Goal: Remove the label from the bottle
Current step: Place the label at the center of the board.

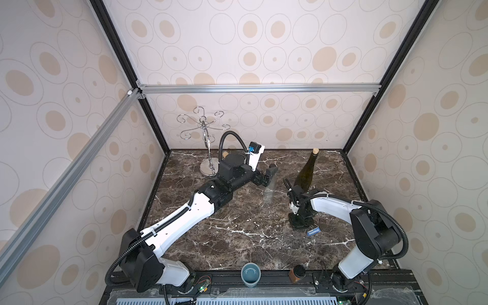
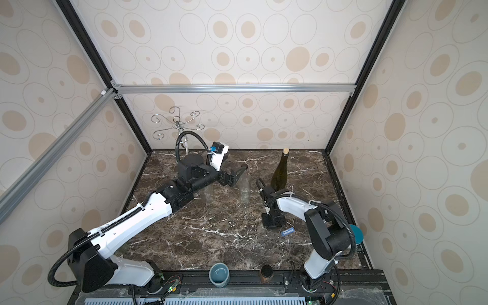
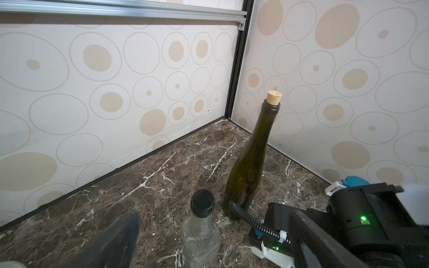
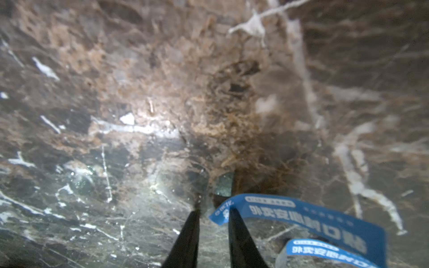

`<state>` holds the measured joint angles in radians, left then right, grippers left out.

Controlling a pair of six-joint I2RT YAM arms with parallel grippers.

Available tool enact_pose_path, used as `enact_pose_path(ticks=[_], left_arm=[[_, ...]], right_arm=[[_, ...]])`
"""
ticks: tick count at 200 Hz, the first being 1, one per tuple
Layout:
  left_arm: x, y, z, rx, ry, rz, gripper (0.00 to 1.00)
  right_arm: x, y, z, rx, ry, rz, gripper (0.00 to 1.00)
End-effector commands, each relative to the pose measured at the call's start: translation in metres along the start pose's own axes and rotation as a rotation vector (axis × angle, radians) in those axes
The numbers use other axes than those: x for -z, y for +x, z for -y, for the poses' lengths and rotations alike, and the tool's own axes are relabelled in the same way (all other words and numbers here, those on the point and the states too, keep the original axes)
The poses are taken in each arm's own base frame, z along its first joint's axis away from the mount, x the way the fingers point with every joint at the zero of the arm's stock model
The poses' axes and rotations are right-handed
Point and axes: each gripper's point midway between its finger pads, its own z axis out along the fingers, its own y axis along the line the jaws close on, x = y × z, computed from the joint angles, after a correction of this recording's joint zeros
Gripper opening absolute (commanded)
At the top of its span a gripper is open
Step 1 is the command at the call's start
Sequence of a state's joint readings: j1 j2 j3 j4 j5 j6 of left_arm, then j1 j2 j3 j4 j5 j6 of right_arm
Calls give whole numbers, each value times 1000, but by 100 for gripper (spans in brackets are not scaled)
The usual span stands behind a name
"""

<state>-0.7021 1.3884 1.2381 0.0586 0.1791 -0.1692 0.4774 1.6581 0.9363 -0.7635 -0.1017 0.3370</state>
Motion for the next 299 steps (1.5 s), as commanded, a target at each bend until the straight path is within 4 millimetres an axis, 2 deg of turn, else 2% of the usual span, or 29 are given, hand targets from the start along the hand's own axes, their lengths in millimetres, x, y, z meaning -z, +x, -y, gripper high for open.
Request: enact_pose_path(ticks=[1,48,132,189,232,264,299], left_arm=[[0,-6,1,11,11,11,100],[3,-10,1,10,9,19,100],[6,-15,0,4,-1,22,100],[12,-24,-3,-14,-28,29,100],[19,-32,-5,-22,-44,46,100],[28,-38,-9,-24,-76,52,100],[38,-44,-18,-18,-136,42,100]], right_arm=[[-8,4,10,7,40,-5,27],[-5,-1,14,16,52,23,33],[1,-12,25,21,64,70,36],[3,-18,32,9,56,79,50],[5,-20,31,15,37,96,52],[17,-22,27,18,15,132,53],[43,-24,21,19,-22,207,56]])
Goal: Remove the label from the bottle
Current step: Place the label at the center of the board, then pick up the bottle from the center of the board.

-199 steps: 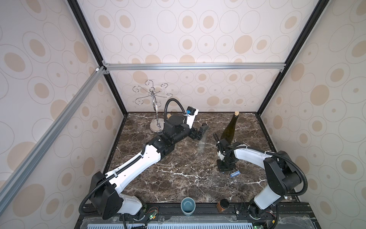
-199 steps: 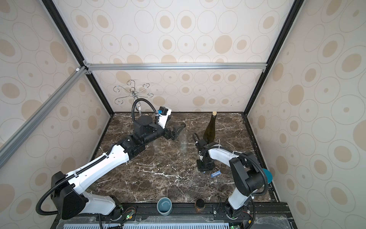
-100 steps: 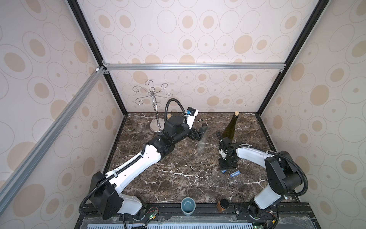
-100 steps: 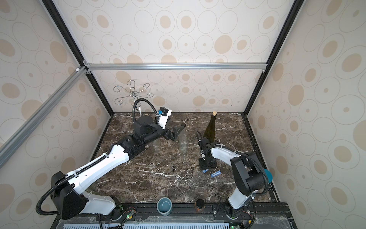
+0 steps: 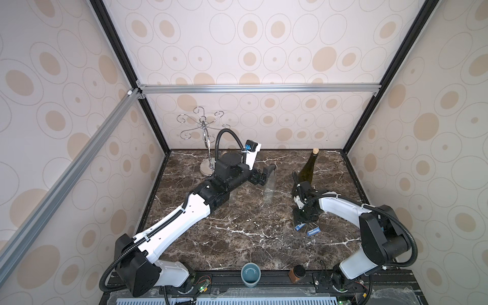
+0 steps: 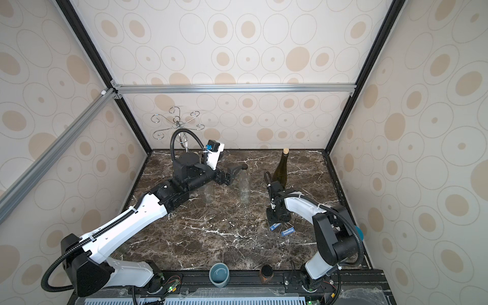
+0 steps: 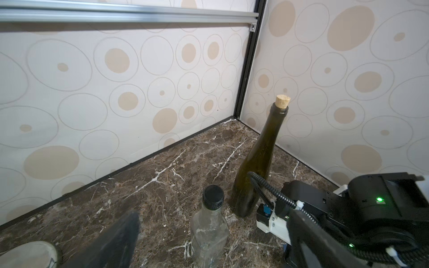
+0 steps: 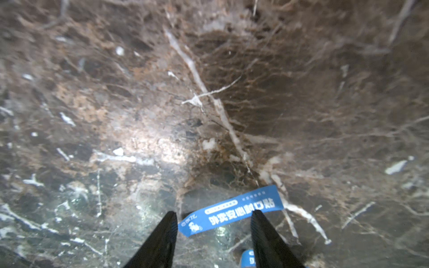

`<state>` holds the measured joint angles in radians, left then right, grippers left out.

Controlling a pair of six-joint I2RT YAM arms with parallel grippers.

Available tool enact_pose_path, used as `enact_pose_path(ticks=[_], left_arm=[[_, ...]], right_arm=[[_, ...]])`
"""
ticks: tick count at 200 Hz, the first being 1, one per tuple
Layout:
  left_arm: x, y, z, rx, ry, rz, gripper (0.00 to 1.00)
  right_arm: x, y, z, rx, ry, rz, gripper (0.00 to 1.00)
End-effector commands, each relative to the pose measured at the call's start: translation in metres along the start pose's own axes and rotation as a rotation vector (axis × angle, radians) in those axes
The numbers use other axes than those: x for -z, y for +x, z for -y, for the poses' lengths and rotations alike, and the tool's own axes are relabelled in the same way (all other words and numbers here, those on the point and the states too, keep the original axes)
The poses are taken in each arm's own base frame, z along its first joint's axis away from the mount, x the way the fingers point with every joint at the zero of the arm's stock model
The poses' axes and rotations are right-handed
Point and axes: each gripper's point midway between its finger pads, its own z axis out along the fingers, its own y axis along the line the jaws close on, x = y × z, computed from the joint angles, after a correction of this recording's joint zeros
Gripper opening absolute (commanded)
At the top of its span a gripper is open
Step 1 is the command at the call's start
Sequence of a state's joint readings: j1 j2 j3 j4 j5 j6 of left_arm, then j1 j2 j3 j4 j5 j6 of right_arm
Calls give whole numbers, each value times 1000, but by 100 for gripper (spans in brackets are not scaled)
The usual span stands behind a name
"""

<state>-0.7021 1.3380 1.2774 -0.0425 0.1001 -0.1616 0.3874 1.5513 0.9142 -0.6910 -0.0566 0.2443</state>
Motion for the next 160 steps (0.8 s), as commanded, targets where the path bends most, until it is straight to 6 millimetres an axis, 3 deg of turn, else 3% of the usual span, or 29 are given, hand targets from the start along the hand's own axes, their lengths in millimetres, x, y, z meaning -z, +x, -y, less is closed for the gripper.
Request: enact_pose_path(ticks=[1,55,117,160], left_arm=[[18,-29,-10,-8,-59,47,100],[36,-39,-33,49,-168,48,100],[63,-50,-72,67,-309,17,100],[81,-49,-103,51,-404,-30,100]], right_arm=[[18,1,-2,1,-26,37,56],[65,-3,-22,55,-124,167,64],[116,-9,-45,112,-202,286,100],[144,-19,-59,140,-258,371,100]])
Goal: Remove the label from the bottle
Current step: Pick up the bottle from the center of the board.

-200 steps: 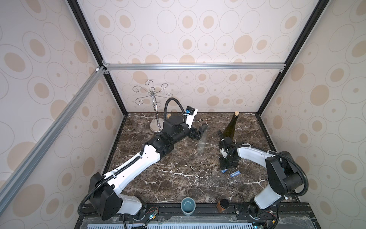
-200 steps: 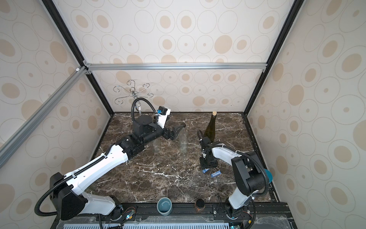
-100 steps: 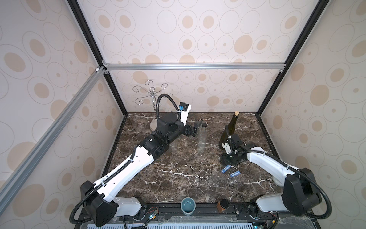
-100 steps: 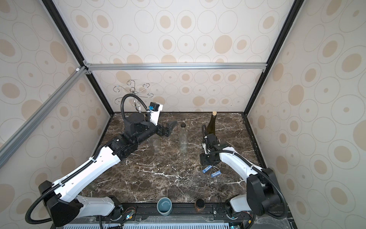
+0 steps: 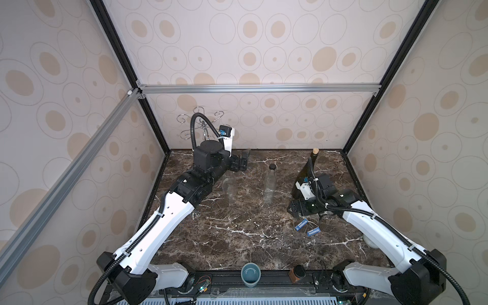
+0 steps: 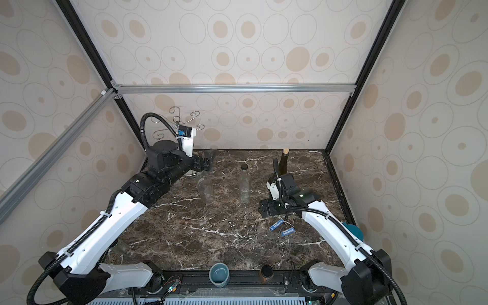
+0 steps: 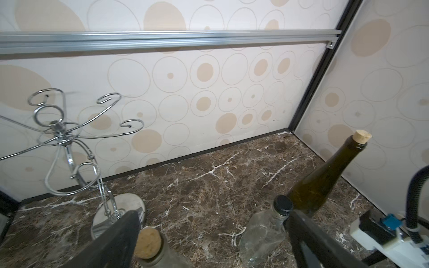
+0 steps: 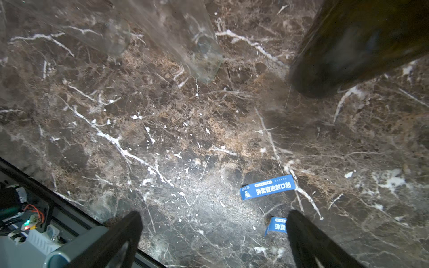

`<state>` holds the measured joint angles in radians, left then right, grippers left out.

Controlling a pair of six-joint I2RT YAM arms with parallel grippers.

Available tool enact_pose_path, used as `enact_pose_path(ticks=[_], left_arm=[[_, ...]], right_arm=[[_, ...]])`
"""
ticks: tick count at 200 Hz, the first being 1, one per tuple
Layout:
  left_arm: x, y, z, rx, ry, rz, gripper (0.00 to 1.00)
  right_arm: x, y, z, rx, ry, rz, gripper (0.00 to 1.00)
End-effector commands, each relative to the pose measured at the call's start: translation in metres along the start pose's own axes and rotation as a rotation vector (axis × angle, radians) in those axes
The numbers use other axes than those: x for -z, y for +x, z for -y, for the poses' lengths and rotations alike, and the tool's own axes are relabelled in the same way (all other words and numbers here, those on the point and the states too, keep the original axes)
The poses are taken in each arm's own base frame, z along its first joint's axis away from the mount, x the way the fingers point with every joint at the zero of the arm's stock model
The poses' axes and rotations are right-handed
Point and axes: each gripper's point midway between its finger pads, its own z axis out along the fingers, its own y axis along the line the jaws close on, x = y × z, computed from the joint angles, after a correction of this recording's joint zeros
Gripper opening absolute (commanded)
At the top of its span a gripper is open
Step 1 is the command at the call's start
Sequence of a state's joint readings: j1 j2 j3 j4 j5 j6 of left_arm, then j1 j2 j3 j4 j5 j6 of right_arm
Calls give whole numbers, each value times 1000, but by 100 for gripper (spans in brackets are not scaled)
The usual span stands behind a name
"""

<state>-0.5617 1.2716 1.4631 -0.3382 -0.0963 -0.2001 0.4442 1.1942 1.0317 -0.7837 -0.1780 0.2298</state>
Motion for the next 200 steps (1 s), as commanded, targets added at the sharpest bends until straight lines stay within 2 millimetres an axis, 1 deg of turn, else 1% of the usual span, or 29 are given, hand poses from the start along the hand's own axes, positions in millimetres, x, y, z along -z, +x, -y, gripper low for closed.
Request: enact_pose_path(ticks=[1,18,45,67,100,166,200], left_arm=[[16,-7,-24,-14,-69,-13,100],[16,-3,-38,-8,-80,-30,100],[6,15,-58,0,-102,-88,100],[2,25,-61,23,-62,-91,100],[-13,48,-69,38,-55,-138,98],[-35,80,-50,7,92,-183,94],[-44,87,-51,-16,93,-182,91]], right_arm=[[15,-7,-12,26,-38,42,100],[21,-13,-14,32,-43,78,100],[25,-18,-18,44,-52,110,98],[26,-20,-17,46,-46,122,96],[25,-20,-15,39,-40,144,94],[18,-14,-10,28,-25,130,93],[16,-14,-9,24,-24,128,93]])
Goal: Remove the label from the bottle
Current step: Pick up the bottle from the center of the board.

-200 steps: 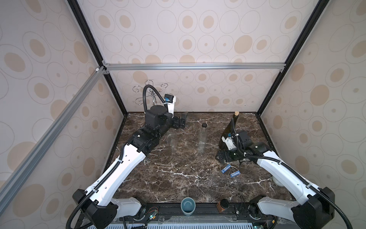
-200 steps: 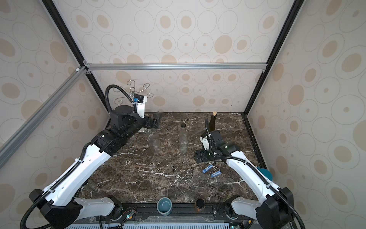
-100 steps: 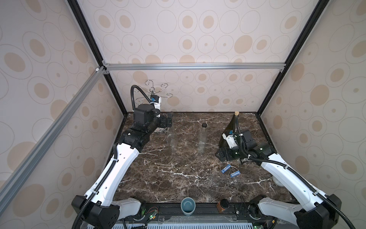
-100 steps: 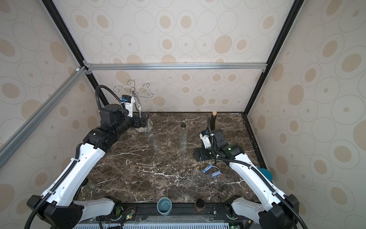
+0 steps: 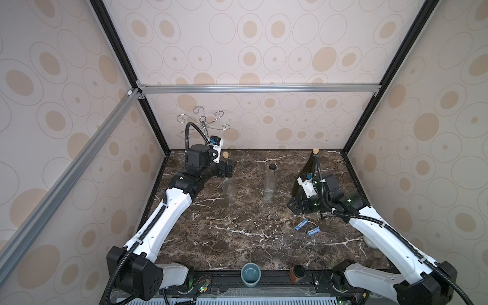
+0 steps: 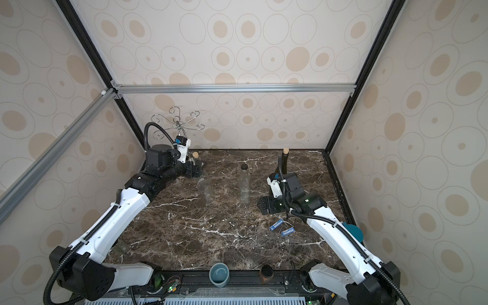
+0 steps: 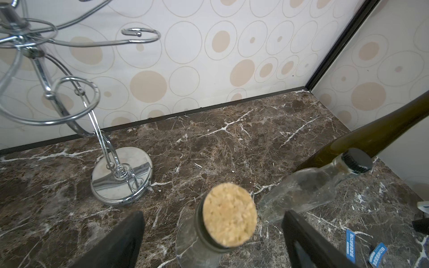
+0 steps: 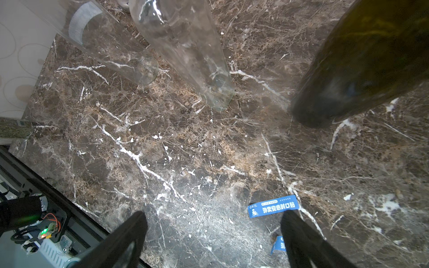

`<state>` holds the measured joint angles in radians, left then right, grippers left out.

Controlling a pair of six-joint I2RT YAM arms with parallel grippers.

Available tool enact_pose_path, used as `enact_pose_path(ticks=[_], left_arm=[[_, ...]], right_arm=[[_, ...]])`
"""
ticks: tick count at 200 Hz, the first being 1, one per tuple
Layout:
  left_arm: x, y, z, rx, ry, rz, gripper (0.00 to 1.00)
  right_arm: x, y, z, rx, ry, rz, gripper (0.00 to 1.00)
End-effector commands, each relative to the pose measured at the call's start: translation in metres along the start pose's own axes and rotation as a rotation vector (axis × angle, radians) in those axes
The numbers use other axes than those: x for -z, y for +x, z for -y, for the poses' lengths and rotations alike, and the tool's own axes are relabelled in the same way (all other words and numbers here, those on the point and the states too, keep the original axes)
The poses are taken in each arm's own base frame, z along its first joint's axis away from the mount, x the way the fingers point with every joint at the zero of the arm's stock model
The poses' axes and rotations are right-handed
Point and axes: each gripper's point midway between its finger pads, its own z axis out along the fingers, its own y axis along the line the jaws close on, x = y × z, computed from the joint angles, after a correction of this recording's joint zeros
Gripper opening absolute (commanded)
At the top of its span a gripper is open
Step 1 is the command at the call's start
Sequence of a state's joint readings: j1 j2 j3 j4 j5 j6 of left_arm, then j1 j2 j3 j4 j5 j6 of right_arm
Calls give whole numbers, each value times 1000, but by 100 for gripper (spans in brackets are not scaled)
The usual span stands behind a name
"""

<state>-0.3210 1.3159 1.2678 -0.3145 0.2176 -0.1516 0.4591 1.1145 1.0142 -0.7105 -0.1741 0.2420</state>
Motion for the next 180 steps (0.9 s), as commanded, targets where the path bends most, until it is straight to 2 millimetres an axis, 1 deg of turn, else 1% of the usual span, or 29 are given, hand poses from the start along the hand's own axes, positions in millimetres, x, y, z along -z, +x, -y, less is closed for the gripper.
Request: enact_pose_path(ticks=[1,25,58,78,91,120,149,180], left_arm=[[-5,-7,2,-50,25,37,91],[-11,-8,2,-70,29,45,86],[-18,-10,1,-83,32,51,73],[-20,-11,2,-88,37,55,67],[-21,-12,2,-89,38,58,61],[-23,-12,2,-89,41,59,42],[-21,-14,-1,-90,23,66,31],[-18,-18,-1,-89,20,82,21]], right_arm=[[-2,2,2,1,11,0,93],[-3,3,3,1,16,-1,92],[-4,3,4,2,19,-2,91],[-5,3,5,2,22,-3,91],[-6,4,5,2,23,-5,91],[-7,3,5,4,22,-5,91],[-8,3,4,4,17,-6,90],[-4,1,2,4,11,7,89]])
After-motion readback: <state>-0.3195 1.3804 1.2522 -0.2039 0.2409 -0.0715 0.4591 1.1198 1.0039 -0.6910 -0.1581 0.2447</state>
